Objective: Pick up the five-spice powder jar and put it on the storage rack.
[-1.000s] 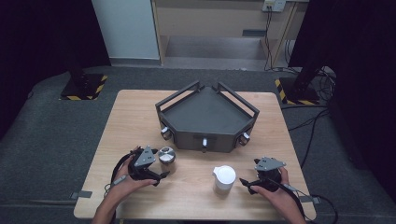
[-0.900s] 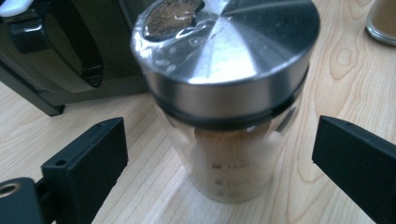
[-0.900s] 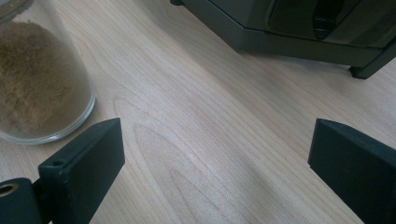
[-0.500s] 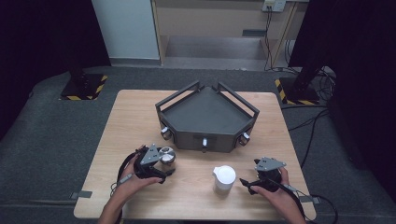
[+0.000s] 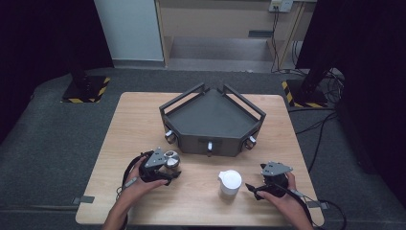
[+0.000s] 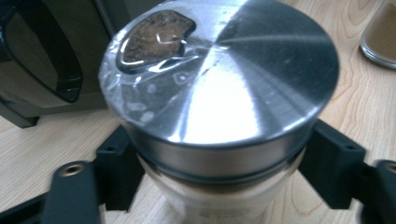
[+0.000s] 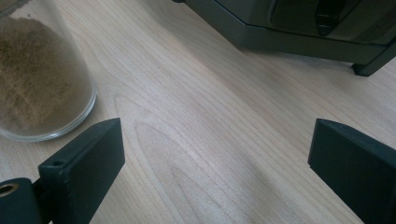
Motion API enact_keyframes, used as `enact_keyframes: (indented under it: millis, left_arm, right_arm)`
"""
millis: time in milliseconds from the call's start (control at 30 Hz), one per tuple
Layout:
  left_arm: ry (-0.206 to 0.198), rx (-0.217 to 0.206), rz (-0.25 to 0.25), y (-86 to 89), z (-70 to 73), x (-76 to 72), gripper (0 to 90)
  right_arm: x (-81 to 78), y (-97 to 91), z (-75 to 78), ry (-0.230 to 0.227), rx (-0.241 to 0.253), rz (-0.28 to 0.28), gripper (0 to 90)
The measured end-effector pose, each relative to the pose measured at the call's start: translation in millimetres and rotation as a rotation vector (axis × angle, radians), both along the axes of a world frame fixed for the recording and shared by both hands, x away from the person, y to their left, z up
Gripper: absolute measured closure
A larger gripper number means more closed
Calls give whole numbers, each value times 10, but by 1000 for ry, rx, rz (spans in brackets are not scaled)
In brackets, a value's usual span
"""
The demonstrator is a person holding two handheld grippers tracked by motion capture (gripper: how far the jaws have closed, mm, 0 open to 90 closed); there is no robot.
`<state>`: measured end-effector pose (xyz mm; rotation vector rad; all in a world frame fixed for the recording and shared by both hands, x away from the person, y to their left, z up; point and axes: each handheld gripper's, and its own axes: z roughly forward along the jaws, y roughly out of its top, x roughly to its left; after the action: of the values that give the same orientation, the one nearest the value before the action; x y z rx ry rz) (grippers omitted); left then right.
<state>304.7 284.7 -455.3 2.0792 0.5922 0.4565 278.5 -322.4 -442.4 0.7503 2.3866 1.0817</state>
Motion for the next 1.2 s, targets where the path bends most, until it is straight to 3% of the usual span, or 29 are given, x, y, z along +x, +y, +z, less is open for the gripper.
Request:
enact_keyframes:
  millis: [167,300,567,1200]
  left_arm:
    - [17,-35,-11,67,-6,25,301]
    - [-4,-16,-6,53,21,-8,302]
    - [-41,-32,-8,76,93,-78,302]
    - [-47,-13,-26,82,118,-81,302]
  right_arm:
    - [0,10,0,0,-4,2,45]
    - [-4,4,4,-5,-1,2,45]
    - [-20,-12,18,-11,5,-3,45]
    - [-29,6,9,-14,6,-2,46]
